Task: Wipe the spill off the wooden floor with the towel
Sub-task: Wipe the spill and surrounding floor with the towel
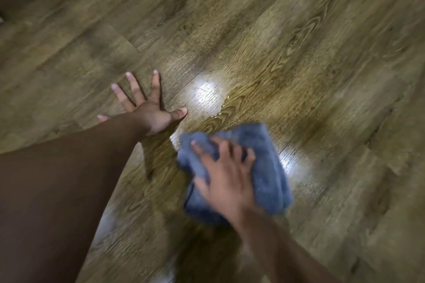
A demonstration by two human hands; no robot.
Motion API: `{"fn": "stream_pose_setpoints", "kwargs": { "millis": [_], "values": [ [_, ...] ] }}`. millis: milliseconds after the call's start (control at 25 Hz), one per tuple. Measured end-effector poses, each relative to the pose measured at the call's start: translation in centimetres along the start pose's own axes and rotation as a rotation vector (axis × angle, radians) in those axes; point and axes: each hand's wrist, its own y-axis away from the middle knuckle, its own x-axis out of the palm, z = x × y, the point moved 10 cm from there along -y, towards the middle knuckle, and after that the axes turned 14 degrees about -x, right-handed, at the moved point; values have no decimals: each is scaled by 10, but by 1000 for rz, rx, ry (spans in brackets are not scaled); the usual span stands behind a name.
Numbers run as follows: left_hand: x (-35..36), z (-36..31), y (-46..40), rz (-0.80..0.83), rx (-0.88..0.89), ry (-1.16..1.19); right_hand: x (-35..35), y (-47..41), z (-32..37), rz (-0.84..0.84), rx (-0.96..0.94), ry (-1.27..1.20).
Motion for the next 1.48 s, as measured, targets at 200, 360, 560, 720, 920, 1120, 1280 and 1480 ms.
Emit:
{"fn": "stream_pose_setpoints", "kwargs": {
  "millis": [200,360,560,720,920,1120,1280,1480],
  "values": [
    [-1,1,-1,21,4,0,-22,-69,-160,-52,357,32],
    [-1,2,3,34,-8,-24,-33,-101,-239,-88,563,54],
    [-1,2,4,48,-17,-36,-32,-99,-191,-105,463,59],
    [-2,1,7,42,-19,-47,-20,-64,-94,-64,263,32],
    [-2,2,4,24,-26,-51,6,11,12,16,65,-39],
    [-1,1,2,16,-23,-56,2,10,1,17,-23,-89],
    [-3,1,4,32,-22,-52,-9,-56,-80,-22,169,-50],
    [-3,2,7,47,-27,-37,-23,-163,-160,-83,322,38]
  ]
}}
